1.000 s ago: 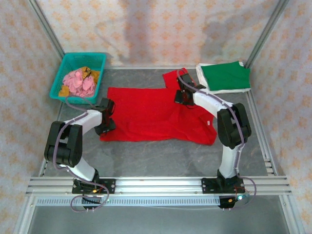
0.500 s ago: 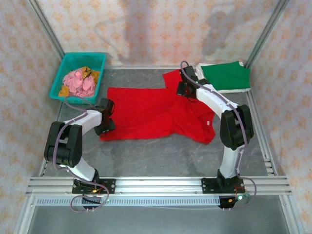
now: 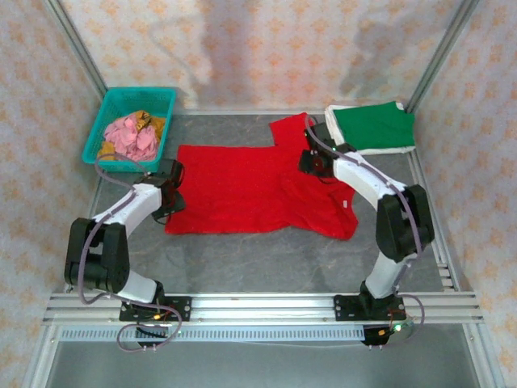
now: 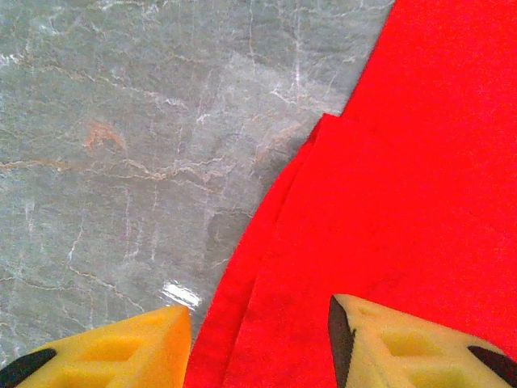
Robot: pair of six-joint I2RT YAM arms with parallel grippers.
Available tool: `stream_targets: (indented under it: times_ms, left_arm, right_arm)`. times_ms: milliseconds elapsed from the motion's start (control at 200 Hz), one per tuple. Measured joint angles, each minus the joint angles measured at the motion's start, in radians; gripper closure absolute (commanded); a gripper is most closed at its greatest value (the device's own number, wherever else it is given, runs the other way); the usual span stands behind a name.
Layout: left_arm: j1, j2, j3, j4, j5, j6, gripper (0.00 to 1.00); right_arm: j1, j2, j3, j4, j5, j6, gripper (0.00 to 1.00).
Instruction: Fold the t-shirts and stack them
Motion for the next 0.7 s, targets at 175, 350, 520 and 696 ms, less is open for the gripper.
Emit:
stream_targets:
  times_ms: [175,350,520,696]
  left_arm:
    - [-0.043,-0.004,-0.011,0.023,0.016,0.004,0.51]
    - [-0.053,0.073,-0.011,0.09,0.052,-0.001,0.52]
    - [-0.009,0.15,-0.024,0.132,0.098,-0.03,0.52]
    - [0.048,0.134,-0.044,0.173,0.121,-0.046,0.52]
  right_arm:
    - [-0.003,-0.048,-0.117,0.043,-0.061,0.013,0.66]
    - [-0.042,-0.012,-0.201,0.107,-0.097,0.06,0.66]
    - [-0.105,0.009,-0.291,0.169,-0.104,0.117,0.69]
    - [-0.161,-0.032,-0.394,0.266,-0.124,0.17,0.69]
